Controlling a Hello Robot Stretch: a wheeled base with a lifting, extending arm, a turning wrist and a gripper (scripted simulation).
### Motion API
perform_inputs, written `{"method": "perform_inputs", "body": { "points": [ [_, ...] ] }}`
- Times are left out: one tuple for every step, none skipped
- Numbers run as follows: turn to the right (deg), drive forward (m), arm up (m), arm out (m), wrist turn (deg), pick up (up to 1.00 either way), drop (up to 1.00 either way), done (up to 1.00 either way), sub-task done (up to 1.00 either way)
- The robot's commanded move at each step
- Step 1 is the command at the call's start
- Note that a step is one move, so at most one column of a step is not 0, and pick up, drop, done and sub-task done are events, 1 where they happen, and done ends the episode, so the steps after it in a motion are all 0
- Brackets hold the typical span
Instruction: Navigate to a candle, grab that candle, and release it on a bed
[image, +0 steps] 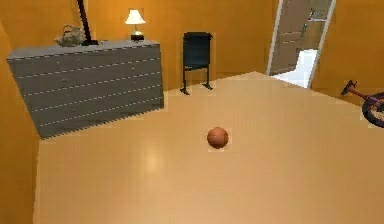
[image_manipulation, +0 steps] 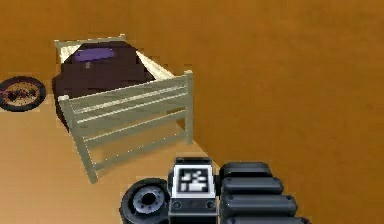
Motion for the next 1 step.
{"method": "perform_inputs", "body": {
  "points": [
    [-12.0,0.00,0.00,0.00,0.0,0.00,0.00,0.00,0.00]
  ]
}}
